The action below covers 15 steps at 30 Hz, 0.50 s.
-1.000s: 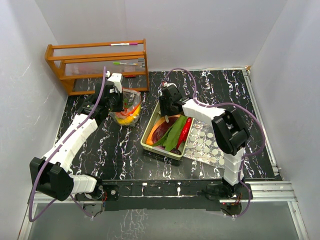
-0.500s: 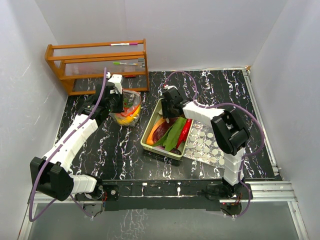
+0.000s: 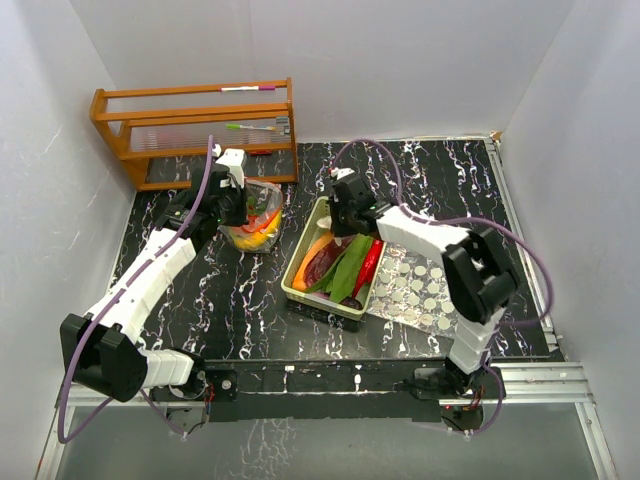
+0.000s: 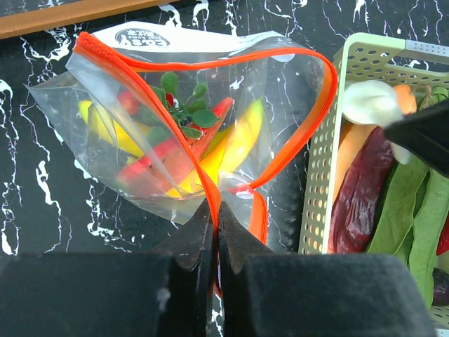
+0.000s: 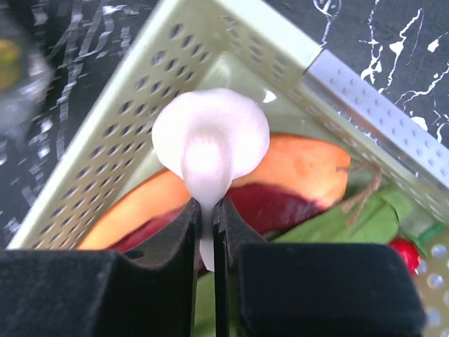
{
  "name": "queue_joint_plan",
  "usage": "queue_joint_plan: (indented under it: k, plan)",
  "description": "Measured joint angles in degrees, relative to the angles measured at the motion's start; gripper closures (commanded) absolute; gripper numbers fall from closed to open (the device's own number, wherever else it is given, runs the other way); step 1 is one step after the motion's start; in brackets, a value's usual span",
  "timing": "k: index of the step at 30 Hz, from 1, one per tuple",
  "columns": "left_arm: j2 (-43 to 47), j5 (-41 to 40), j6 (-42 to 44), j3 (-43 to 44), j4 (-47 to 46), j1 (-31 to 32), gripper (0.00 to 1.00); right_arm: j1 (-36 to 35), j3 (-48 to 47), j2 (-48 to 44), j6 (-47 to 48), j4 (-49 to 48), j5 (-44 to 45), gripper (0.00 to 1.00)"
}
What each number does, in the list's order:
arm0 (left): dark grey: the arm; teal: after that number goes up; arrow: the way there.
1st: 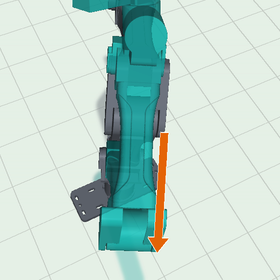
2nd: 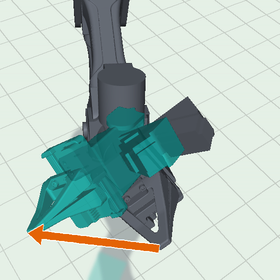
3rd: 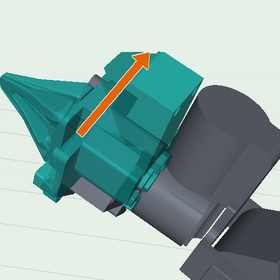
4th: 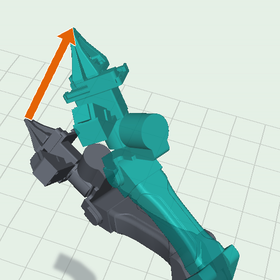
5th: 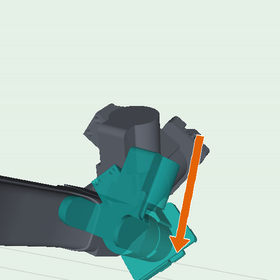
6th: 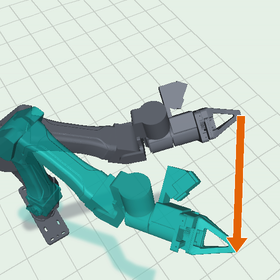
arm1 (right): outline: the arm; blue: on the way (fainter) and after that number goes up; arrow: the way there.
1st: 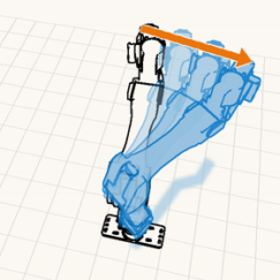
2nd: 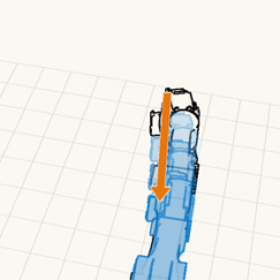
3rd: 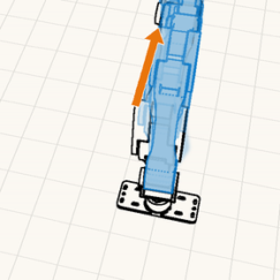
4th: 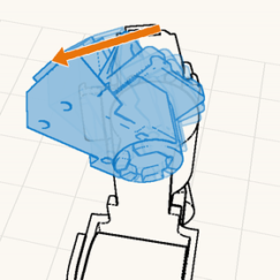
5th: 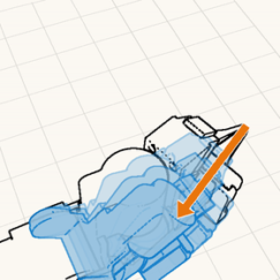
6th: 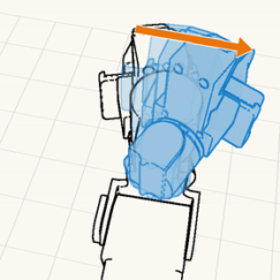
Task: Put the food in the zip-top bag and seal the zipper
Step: Pick up the fake vegetable from the bin.
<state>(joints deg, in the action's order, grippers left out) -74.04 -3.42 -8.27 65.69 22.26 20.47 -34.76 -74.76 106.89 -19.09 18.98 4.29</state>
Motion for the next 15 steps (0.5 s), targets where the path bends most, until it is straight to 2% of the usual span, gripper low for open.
queue_joint_plan:
  k: [8,15]
  plan:
    - [0.0,0.0,-0.1,0.0,0.0,0.0,1.00,-0.9,1.4,-19.3,3.9,0.5,-8.8,0.92]
    - [-0.1,0.9,-0.3,0.0,-0.1,0.0,1.00,-2.3,-0.9,-21.5,5.3,-1.4,-17.9,0.92]
